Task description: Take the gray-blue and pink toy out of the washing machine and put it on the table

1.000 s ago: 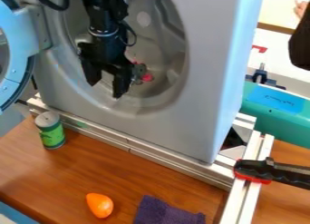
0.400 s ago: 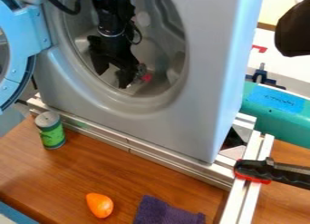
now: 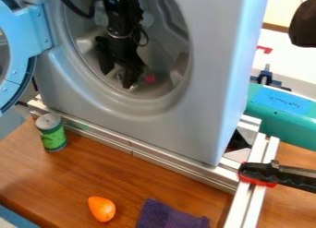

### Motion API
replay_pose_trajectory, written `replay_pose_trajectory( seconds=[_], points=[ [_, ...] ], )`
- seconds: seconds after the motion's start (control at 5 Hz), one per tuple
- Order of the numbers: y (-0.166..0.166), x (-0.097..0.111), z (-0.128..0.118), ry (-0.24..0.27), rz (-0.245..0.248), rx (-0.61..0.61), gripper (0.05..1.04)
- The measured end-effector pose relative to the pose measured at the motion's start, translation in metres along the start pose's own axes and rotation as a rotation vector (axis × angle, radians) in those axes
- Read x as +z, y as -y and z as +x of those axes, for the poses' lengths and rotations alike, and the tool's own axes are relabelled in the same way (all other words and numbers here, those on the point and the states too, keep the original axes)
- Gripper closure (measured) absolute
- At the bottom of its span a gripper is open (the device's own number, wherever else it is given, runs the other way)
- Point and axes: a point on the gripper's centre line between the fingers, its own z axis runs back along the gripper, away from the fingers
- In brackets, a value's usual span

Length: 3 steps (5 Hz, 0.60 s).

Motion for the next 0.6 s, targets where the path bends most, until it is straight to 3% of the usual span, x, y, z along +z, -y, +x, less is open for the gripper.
replay_pose_trajectory(
  seconds=[0.2, 0.6],
  points=[
    [0.003, -0.012, -0.003, -0.037, -0.008, -0.001, 0.413],
    [0.015, -0.016, -0.001, -0.017, -0.082, 0.009, 0.861]
  ],
)
